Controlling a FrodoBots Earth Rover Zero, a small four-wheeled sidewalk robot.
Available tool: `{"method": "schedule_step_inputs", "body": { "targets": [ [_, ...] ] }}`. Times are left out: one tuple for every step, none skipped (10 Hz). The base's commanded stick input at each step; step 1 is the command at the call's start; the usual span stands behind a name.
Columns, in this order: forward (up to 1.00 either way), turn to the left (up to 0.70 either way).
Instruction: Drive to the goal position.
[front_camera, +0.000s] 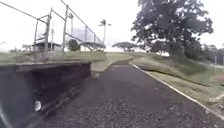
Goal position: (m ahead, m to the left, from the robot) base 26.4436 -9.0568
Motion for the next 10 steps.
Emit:
{"method": "schedule_step_inputs", "body": {
  "targets": [
    [0.85,0.0],
    [0.85,0.0],
    [0.85,0.0],
    [0.85,-0.16],
    [0.85,-0.26],
    [0.85,-0.32],
    [0.85,-0.09],
    [0.85,0.0],
    [0.85,0.0],
    [0.85,0.0]
  ]
}}
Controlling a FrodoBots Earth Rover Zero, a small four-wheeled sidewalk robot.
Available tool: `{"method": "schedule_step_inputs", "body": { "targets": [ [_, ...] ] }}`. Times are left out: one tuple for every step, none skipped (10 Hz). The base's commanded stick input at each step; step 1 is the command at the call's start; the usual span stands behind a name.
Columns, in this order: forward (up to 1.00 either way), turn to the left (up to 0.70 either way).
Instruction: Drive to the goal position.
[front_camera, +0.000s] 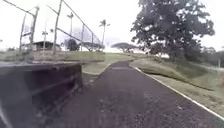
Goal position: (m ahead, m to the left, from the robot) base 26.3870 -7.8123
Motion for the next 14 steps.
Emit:
{"method": "schedule_step_inputs", "body": {
  "targets": [
    [0.85,0.0],
    [0.85,0.0],
    [0.85,0.0],
    [0.85,0.0],
    [0.85,0.0],
    [0.85,0.0],
    [0.85,0.0],
    [0.85,0.0],
    [0.85,0.0],
    [0.85,0.0],
    [0.85,0.0],
    [0.85,0.0],
    [0.85,0.0],
    [0.85,0.0]
  ]
}}
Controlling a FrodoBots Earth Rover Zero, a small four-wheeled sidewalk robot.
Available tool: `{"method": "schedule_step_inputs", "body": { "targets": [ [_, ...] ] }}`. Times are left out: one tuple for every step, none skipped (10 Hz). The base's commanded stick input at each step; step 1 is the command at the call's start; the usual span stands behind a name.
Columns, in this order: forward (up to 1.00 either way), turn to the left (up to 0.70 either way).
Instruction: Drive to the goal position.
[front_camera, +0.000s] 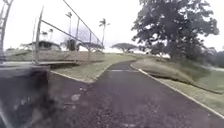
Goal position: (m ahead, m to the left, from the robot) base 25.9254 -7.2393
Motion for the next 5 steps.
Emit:
{"method": "schedule_step_inputs", "body": {
  "targets": [
    [0.85,0.0],
    [0.85,0.0],
    [0.85,0.0],
    [0.85,0.0],
    [0.85,0.0]
  ]
}}
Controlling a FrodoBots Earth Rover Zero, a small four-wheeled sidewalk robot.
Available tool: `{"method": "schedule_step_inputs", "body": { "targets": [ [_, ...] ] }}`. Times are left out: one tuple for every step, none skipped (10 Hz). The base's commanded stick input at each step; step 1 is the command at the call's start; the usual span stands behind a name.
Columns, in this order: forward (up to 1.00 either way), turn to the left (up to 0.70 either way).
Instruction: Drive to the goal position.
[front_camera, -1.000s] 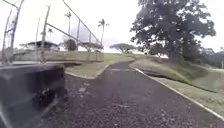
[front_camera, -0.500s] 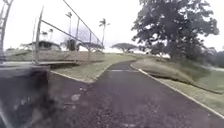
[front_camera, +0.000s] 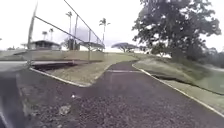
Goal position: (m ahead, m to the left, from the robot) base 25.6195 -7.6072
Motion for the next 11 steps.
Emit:
{"method": "schedule_step_inputs", "body": {
  "targets": [
    [0.85,0.0],
    [0.85,0.0],
    [0.85,0.0],
    [0.85,0.0],
    [0.85,-0.04],
    [0.85,-0.23],
    [0.85,-0.3],
    [0.85,-0.34],
    [0.85,-0.34],
    [0.85,-0.34],
    [0.85,-0.29]
  ]
}}
